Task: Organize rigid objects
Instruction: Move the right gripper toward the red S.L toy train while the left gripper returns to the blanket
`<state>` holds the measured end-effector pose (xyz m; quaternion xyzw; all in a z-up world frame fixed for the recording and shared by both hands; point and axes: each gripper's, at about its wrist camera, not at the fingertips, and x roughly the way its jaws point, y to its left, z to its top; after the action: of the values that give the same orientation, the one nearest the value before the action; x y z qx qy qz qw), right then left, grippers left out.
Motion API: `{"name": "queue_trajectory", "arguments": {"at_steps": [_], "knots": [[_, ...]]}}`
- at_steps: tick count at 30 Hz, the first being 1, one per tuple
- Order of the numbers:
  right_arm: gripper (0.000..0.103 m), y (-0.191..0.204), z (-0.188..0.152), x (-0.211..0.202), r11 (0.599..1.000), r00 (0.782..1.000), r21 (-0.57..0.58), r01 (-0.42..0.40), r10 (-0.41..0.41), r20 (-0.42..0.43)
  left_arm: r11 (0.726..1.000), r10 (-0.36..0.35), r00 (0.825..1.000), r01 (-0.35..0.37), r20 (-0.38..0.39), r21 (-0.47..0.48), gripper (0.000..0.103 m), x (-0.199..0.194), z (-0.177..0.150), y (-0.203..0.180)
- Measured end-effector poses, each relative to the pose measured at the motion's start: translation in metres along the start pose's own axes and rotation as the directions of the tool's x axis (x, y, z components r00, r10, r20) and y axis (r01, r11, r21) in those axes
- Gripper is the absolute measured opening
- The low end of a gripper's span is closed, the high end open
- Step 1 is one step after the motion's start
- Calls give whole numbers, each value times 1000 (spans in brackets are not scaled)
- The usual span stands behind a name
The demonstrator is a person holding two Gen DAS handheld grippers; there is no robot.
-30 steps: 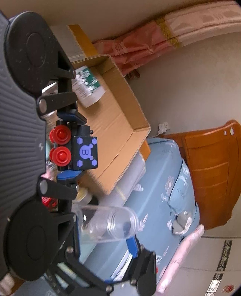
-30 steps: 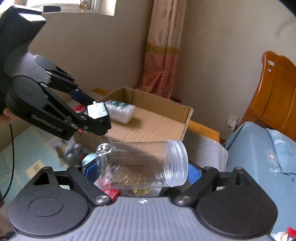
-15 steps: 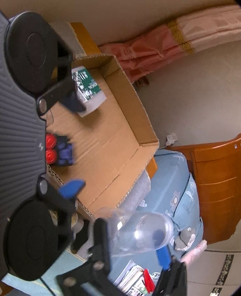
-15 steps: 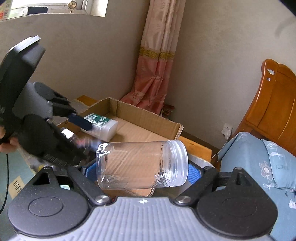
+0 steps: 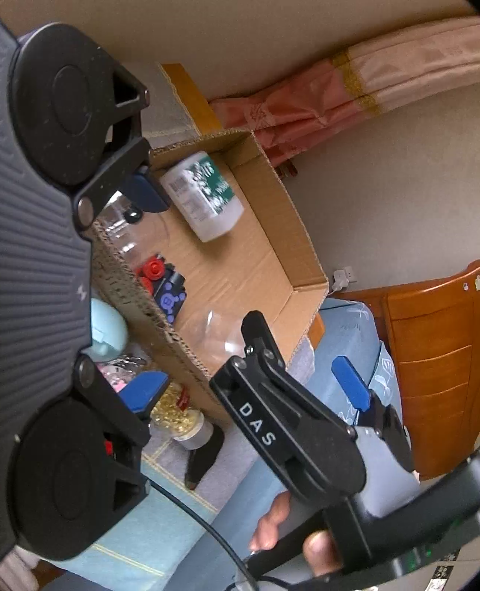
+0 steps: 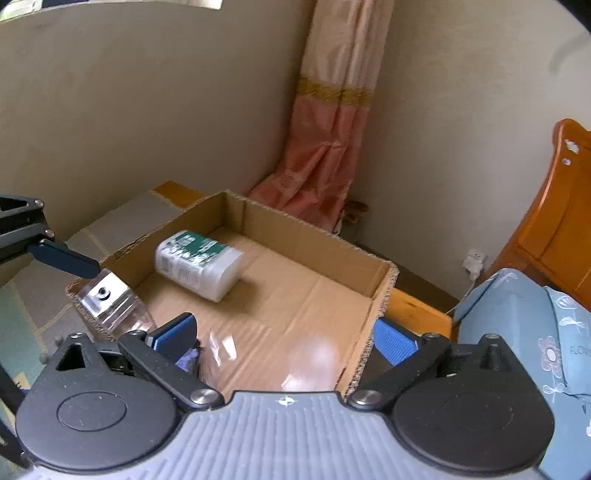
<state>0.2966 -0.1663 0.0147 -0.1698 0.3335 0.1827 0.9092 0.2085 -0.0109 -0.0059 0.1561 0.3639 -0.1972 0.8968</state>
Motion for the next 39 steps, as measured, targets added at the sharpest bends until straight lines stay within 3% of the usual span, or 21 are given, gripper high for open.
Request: {"name": "queue_trajectory", "arguments": {"at_steps": [8,18,22,34,39], "knots": [[103,11,-15,-23,1000,1000,8,13,-13,-8,999,4,1000,-3,12,-48,96,-13,-11,3],[103,30,-48,-49,997,1000,75,8,-7,-19,987,96,995,-94,12,-129,97,-31,-32,2],[103,41,-64,-56,992,1000,128,-1,4,-21,983,99,995,-95,13,-159,98,-37,-44,2],[103,75,-120,-53,964,995,258,60,-36,-98,954,93,992,-114,-88,-278,98,-16,-88,8],[103,76,-138,-39,936,991,343,81,-38,-131,935,96,991,-121,-90,-332,98,-6,-94,10]]}}
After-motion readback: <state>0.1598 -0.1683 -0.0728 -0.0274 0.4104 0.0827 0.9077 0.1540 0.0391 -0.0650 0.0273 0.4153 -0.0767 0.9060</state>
